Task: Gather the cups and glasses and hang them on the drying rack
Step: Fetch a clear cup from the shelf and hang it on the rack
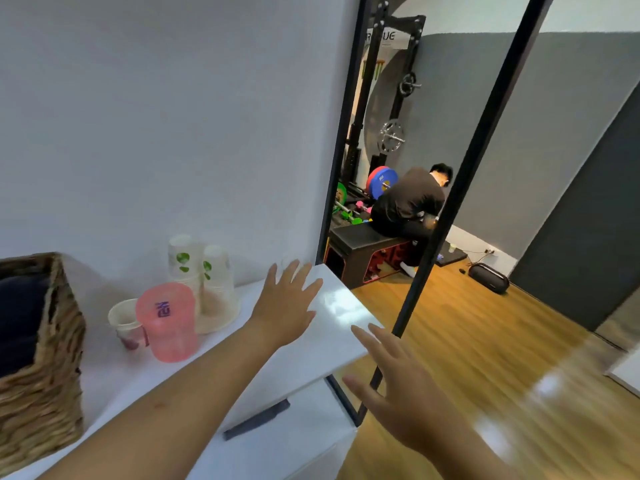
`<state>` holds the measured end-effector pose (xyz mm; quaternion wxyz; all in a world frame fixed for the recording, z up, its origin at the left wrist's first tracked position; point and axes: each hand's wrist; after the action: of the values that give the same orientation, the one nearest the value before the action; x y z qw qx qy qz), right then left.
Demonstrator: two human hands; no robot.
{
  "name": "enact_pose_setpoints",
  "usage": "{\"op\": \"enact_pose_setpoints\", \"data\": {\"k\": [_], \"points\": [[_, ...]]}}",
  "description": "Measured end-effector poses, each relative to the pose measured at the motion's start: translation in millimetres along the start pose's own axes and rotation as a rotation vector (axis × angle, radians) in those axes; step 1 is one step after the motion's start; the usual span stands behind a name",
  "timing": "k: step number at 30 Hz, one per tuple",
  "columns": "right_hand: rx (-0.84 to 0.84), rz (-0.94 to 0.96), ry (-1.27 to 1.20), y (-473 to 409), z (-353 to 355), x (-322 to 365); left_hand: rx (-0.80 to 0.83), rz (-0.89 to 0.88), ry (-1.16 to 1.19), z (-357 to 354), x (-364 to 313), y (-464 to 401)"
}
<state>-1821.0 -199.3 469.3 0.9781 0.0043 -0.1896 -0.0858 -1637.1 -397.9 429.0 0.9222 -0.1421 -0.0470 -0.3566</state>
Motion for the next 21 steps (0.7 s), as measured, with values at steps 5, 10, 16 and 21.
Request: {"op": "enact_pose_setpoints", "data": {"k": [5, 10, 16, 21], "points": [[0.023, -0.052, -0.019, -48.7, -16.3, -15.9, 0.007, 0.141, 0.108, -44.0, 27.7, -70.8], [0.042, -0.086, -0.025, -94.4, -30.6, -11.7, 0.041, 0.225, 0.173, -88.5, 51.0, -117.9], [0.081, -0.12, -0.051, -134.1, -38.9, 3.1, 0.05, 0.25, 0.236, -120.8, 61.9, -140.8], [0.043, -0.095, -0.083, -162.1, -46.4, 7.1, -0.005, 0.235, 0.299, -121.4, 64.1, -142.7]]}}
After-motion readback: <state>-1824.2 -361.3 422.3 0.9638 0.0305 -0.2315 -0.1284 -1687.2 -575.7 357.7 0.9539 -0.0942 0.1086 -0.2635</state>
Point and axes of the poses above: each hand's wrist, its own y-axis away from the middle knuckle, its own z-axis out of the back of the hand, x = y × z, and after that the axes turned 8 degrees about -z, right-handed
